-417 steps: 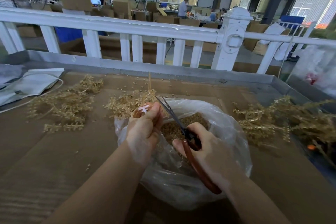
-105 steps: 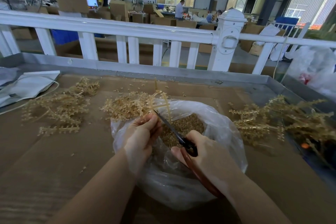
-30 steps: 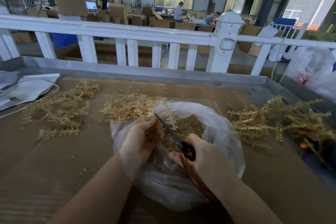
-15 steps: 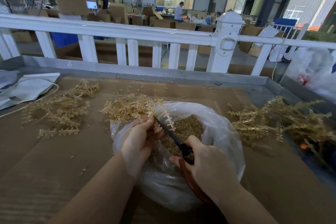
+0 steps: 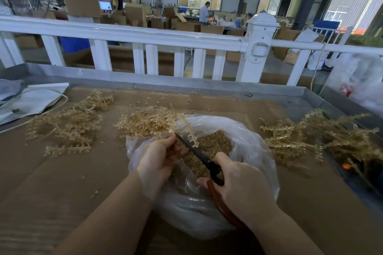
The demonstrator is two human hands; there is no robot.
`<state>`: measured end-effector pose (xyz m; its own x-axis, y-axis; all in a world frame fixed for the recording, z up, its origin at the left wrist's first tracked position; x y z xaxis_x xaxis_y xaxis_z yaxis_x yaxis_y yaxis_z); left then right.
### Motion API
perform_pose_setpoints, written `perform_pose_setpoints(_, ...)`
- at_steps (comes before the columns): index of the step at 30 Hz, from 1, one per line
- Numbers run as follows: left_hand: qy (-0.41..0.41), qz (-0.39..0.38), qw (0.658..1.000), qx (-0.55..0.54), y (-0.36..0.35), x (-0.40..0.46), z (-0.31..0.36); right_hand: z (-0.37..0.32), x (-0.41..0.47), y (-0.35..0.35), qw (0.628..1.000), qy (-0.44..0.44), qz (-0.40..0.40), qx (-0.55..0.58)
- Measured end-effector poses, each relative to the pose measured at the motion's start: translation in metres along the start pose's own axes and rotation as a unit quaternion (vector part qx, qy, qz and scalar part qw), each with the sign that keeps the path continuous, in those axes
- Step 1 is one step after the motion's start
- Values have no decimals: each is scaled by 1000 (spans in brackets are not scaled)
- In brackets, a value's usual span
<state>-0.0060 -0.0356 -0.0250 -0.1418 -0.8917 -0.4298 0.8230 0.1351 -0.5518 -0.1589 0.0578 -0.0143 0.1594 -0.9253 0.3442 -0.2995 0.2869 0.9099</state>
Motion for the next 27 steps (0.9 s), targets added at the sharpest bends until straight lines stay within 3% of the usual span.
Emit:
perform_pose_setpoints(8,-36,-18,999,-15,0,2,0,3,3,10,999,21,21,-24)
perform_pose_setpoints(18,-6,7,999,-44,-1,-4,4,5,2,11,998,45,-6,-35)
perform_pose_setpoints(27,21,8,997,-75,1,0,6,5,3,8,998,45,20,-42)
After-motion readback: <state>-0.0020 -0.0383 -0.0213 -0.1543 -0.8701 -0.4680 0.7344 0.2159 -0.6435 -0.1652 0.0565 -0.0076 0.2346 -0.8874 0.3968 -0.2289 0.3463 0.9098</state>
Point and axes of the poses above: each hand's wrist, its own x-axis towards the middle knuckle, its own y-axis out of the back of the hand, z = x × y, the point moved 1 cm from there along x, towards the middle knuckle, and after that the axes turned 3 degrees about y, right-handed, at the moved point
